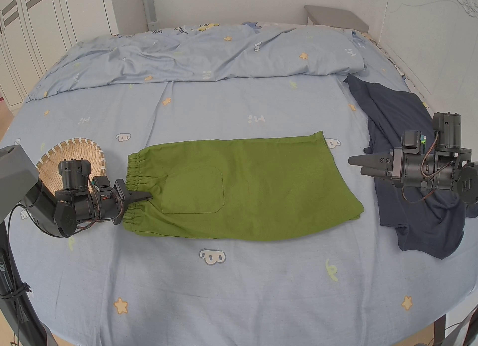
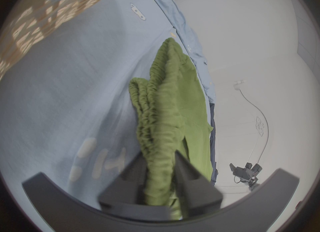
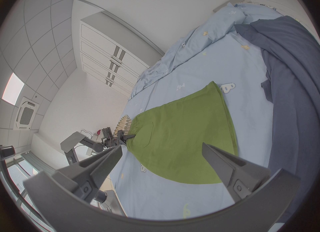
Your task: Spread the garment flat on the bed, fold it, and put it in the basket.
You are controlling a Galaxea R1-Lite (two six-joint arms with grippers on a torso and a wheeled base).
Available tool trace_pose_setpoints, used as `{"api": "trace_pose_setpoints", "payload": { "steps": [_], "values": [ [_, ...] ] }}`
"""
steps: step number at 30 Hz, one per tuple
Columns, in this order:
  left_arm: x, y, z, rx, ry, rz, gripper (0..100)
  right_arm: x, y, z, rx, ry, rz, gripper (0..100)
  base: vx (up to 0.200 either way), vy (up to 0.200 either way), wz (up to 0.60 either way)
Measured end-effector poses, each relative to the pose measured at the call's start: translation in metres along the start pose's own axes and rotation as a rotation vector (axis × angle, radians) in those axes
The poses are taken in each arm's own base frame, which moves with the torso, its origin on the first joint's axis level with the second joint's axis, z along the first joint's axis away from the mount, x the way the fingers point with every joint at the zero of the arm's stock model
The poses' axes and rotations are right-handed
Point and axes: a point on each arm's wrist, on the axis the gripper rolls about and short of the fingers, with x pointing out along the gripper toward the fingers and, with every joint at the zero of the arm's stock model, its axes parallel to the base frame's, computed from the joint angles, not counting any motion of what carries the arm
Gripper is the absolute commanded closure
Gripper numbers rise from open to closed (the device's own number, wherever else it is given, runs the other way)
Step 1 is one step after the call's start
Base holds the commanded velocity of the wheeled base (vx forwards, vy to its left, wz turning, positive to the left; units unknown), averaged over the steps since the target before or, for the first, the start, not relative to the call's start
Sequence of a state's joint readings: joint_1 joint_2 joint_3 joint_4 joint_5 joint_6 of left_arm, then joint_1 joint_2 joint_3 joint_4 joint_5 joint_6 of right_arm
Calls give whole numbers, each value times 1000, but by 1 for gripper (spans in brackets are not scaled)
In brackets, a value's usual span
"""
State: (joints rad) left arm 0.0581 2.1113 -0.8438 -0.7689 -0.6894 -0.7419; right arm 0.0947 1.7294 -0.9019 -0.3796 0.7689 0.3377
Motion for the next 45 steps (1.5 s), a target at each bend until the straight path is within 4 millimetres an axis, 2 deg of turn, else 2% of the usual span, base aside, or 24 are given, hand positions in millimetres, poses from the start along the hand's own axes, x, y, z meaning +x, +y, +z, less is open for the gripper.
{"api": "trace_pose_setpoints", "payload": {
  "steps": [7,18,24,31,45],
  "values": [
    [-5,-6,3,-14,-10,-13,100,10,-19,1,31,10,-27,0,0,0,0],
    [-20,-22,7,-5,-28,-22,100,37,-81,-10,132,67,-100,0,0,0,0],
    [-23,-26,9,5,-37,-29,100,49,-102,-22,191,118,-122,0,0,0,0],
    [-24,-28,9,8,-39,-32,100,58,-108,-32,212,177,-125,0,0,0,0],
    [-22,-29,7,13,-33,-35,100,81,-98,-39,209,277,-78,0,0,0,0]
  ]
}}
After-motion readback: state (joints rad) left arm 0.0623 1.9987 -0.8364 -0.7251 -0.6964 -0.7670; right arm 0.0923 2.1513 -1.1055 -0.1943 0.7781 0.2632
